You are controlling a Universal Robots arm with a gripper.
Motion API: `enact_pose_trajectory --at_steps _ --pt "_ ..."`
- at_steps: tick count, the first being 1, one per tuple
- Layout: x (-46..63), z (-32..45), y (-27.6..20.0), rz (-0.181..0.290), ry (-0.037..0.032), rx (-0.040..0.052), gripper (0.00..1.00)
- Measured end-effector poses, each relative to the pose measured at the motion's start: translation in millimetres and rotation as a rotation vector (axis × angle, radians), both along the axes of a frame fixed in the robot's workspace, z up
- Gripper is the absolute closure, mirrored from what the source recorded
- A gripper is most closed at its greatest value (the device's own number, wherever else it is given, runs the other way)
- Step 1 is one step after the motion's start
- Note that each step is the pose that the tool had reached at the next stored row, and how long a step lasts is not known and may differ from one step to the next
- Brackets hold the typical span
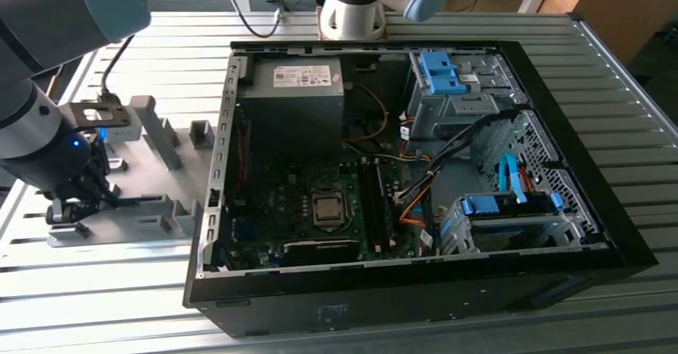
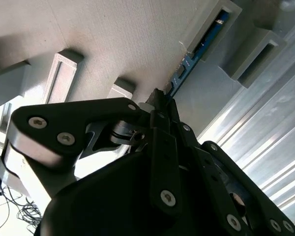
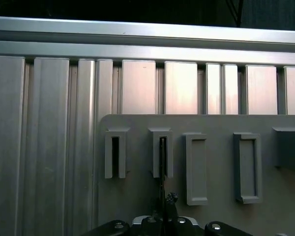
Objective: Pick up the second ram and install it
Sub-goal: 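Pick up the second ram and move it above second insertion slot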
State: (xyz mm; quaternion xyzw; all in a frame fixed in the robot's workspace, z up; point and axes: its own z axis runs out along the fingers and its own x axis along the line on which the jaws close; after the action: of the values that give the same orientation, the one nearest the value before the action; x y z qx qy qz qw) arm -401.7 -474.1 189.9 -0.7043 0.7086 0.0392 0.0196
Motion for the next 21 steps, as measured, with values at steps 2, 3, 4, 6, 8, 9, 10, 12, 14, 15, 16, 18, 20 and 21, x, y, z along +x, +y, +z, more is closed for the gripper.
enact_pose_trajectory --at_steps 2,3,4,6,8,9,10,12,14,15,16,18,20,21 --pt "0.0 2.6 0.0 0.000 0.0000 0.0000 0.86" --pt "0.0 4.4 0.0 0.000 0.0001 -0.0001 0.86" --pt "0.0 6.2 0.0 0.000 0.0001 -0.0001 0.86" --pt "0.0 10.4 0.0 0.000 0.0000 0.0000 0.86" --pt "0.0 14.6 0.0 0.000 0.0000 0.0000 0.86" --pt "0.0 16.5 0.0 0.000 0.0001 0.0000 0.86" --pt "0.0 18.5 0.0 0.000 0.0001 0.0000 0.86" --pt "0.0 21.9 0.0 0.000 0.0001 0.0000 0.86" --pt "0.0 24.8 0.0 0.000 0.0001 -0.0001 0.86" --pt "0.0 25.6 0.0 0.000 0.0001 0.0000 0.86" --pt "0.0 25.6 0.0 0.000 -0.0001 0.0001 0.86" --pt "0.0 25.6 0.0 0.000 -0.0002 0.0002 0.86" --pt "0.0 26.7 0.0 0.000 0.0001 0.0000 0.86" --pt "0.0 26.7 0.0 0.000 0.0001 0.0000 0.86"
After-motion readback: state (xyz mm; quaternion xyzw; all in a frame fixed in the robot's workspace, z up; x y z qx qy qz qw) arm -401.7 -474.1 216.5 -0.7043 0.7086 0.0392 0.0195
